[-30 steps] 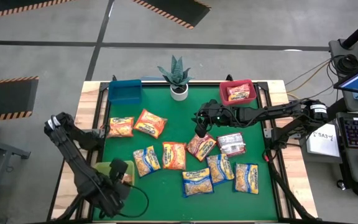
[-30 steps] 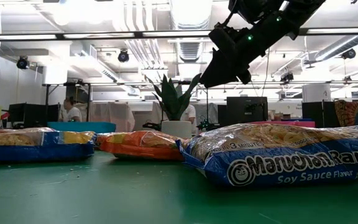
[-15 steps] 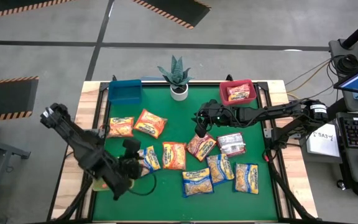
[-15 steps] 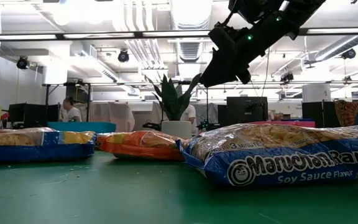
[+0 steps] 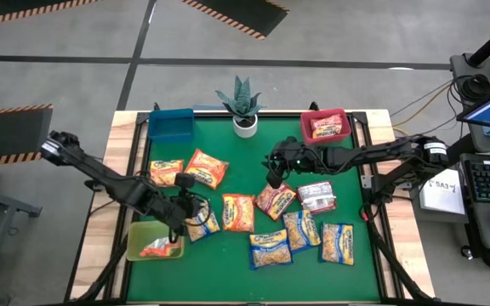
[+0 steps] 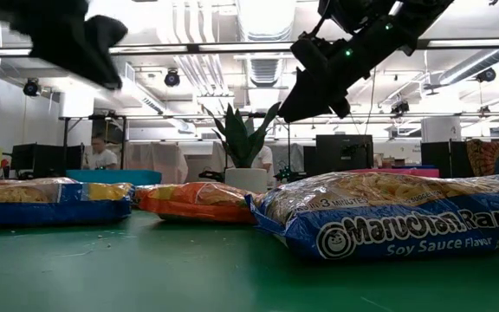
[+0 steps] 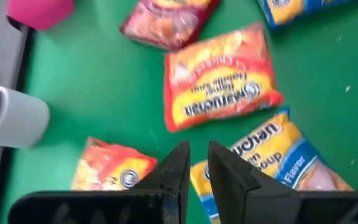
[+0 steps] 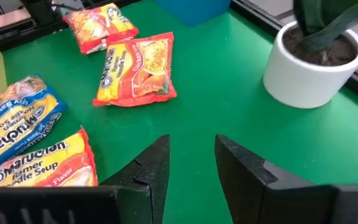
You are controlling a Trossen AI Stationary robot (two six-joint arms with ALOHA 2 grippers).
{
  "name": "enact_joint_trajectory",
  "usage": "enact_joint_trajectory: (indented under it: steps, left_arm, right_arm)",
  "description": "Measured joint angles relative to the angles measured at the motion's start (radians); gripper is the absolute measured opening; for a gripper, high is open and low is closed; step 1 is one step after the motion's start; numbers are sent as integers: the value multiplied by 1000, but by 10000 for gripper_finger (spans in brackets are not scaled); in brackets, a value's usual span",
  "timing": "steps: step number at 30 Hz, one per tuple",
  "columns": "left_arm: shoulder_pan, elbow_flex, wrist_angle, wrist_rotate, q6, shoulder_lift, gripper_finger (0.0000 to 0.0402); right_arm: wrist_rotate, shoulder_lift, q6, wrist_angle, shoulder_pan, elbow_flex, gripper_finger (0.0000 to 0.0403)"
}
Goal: Sort Maruchan noodles
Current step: Put the blue noodle pack into the blue bin
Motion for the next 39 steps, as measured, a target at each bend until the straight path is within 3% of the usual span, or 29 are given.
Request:
enact_joint_trajectory:
  steps: [5, 12, 21, 29, 35, 39]
  left_arm:
    - [46, -78, 50, 140, -1, 10, 38]
    - [92, -98, 69, 232, -4, 89, 38]
    - [117, -50, 51, 317, 34, 222, 38]
    - [180, -46, 42, 432, 48, 255, 38]
    - [185, -46, 41, 401, 91, 255, 38]
    - [187, -46, 40, 91, 106, 255, 38]
  right_arm:
    - [-3, 29, 20, 0, 26, 0, 91]
    - [-3, 76, 17, 7, 37, 0, 16]
    - [-3, 129, -10, 62, 37, 0, 9]
    - [-3, 131, -11, 59, 37, 0, 9]
    - [-2, 130, -1, 59, 38, 0, 9]
    - [-2, 130, 4, 59, 39, 0, 9]
